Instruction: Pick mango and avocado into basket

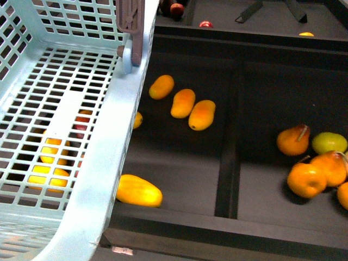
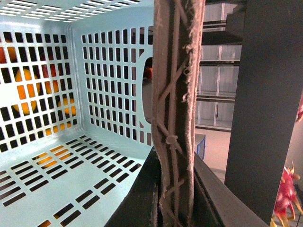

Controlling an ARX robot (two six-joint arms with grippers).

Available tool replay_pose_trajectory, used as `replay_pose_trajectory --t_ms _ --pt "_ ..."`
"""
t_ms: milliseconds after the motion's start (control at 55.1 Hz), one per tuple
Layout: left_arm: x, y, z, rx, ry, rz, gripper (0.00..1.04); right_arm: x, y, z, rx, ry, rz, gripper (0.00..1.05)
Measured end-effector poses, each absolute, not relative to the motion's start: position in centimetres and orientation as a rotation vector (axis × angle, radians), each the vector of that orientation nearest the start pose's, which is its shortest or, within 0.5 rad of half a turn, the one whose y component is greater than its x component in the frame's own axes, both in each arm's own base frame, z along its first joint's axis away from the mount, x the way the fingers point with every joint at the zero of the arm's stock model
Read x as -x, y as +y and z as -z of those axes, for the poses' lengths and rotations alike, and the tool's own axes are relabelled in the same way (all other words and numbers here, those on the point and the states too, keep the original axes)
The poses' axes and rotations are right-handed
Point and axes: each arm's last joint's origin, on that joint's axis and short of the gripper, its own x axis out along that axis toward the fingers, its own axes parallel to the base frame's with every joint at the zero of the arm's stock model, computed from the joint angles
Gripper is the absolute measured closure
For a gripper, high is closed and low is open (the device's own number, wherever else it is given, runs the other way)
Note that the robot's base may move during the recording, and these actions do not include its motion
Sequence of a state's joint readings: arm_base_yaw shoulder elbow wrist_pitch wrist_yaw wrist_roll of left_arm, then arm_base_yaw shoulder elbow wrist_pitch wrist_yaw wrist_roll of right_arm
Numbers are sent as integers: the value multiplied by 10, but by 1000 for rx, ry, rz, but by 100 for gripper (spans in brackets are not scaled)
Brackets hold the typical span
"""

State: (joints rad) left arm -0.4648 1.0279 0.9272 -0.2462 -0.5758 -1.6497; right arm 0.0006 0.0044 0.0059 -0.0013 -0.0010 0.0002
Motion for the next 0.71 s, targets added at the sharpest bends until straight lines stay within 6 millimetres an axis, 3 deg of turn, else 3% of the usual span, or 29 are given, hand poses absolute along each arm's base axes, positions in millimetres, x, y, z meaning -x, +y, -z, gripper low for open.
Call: replay_pose_trajectory --t_ms 707 --pt "-204 -85 -333 1462 136 -326 93 -98 0 -165 0 2 -1 8"
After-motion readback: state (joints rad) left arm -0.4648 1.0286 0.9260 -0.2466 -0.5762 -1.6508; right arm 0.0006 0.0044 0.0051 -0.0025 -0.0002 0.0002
